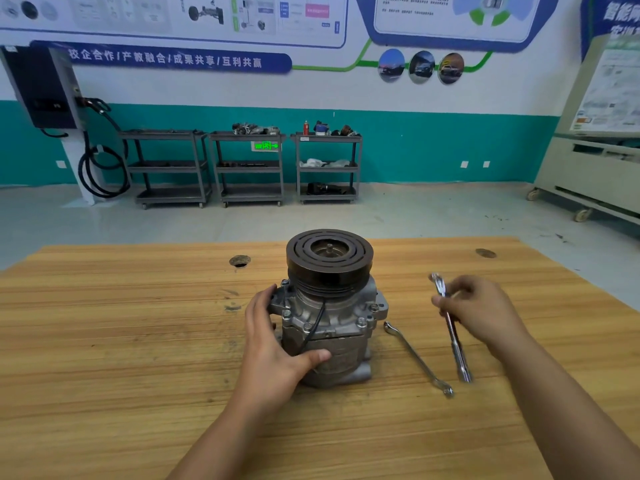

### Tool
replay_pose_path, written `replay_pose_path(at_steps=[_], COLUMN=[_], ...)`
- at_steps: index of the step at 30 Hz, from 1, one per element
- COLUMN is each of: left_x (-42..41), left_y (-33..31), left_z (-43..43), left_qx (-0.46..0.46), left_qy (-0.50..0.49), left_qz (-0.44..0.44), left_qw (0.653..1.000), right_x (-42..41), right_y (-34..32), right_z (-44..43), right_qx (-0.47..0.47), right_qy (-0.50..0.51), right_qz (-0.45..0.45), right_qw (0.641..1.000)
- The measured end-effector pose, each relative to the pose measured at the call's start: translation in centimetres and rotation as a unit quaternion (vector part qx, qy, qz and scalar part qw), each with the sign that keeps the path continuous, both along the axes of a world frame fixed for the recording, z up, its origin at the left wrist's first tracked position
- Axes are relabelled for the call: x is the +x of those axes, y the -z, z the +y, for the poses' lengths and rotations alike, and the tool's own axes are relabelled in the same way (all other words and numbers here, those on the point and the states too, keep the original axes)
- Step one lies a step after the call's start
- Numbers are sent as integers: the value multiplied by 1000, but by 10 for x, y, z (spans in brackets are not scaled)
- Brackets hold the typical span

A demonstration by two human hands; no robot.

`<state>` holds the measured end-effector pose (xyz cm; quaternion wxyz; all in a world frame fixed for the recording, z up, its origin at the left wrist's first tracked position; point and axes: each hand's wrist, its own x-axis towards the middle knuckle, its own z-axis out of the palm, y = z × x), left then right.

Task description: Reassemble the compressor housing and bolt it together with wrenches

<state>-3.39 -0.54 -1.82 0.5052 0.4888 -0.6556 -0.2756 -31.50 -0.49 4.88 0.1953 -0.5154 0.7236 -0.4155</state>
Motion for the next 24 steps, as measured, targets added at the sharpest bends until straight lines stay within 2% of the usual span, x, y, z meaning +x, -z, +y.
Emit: replay_pose_path(at_steps=[2,6,10,17,22,24], left_x=[0,1,1,0,-1,0], left_y=[0,0,0,-2,-6,-5], left_z=[0,2,2,2,6,14], left_qx=[5,13,13,21,25,32], left_qy=[4,6,4,12,7,12], left_qz=[1,6,10,21,6,5], left_qw=[1000,1000,1000,999,1000,999], right_x=[-7,-7,-4,-1,-1,2], right_y=[26,58,72,78,71,52], right_z=[-4,-8,-14,-16,-3,14], right_qx=[47,77,114,114,141,106], right_qy=[31,72,95,100,66,50], right_qz=[57,122,132,118,126,117], right_qw=[997,987,980,981,980,986])
